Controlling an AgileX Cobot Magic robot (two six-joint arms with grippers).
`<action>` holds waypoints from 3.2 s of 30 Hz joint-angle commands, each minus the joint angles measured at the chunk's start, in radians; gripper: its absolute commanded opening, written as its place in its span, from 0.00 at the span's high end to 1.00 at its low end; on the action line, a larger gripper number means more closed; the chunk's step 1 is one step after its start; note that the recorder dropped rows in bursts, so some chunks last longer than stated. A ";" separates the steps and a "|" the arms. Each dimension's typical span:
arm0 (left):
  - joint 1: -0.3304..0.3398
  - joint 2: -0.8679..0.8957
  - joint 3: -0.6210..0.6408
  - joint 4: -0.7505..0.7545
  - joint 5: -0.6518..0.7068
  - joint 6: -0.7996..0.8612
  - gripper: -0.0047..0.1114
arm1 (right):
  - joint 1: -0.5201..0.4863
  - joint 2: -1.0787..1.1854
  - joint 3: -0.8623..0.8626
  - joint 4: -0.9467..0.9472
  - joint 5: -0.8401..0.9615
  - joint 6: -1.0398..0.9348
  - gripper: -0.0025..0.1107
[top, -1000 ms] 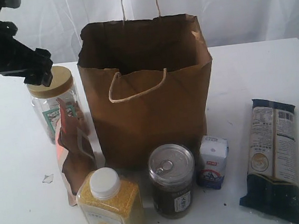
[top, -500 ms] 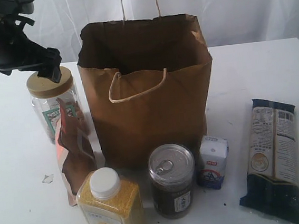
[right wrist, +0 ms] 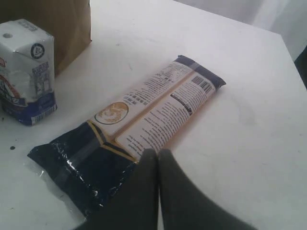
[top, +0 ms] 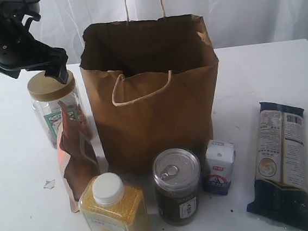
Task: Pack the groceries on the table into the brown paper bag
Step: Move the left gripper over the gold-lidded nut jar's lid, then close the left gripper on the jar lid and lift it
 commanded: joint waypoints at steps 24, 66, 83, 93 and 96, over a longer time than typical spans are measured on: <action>0.004 -0.004 -0.007 -0.037 0.035 -0.024 0.05 | 0.002 -0.005 0.005 -0.004 -0.006 -0.008 0.98; 0.010 0.091 -0.007 -0.028 -0.085 -0.051 0.05 | 0.002 -0.005 0.005 -0.002 -0.005 -0.008 0.98; 0.010 0.156 -0.007 -0.028 -0.151 -0.028 0.05 | 0.002 -0.005 0.005 -0.002 -0.005 -0.008 0.98; 0.010 0.160 -0.007 -0.026 -0.152 -0.012 0.60 | 0.002 -0.005 0.005 -0.002 -0.005 -0.008 0.98; 0.010 0.152 -0.007 -0.021 -0.104 0.048 0.96 | 0.002 -0.005 0.005 -0.002 -0.005 -0.008 0.98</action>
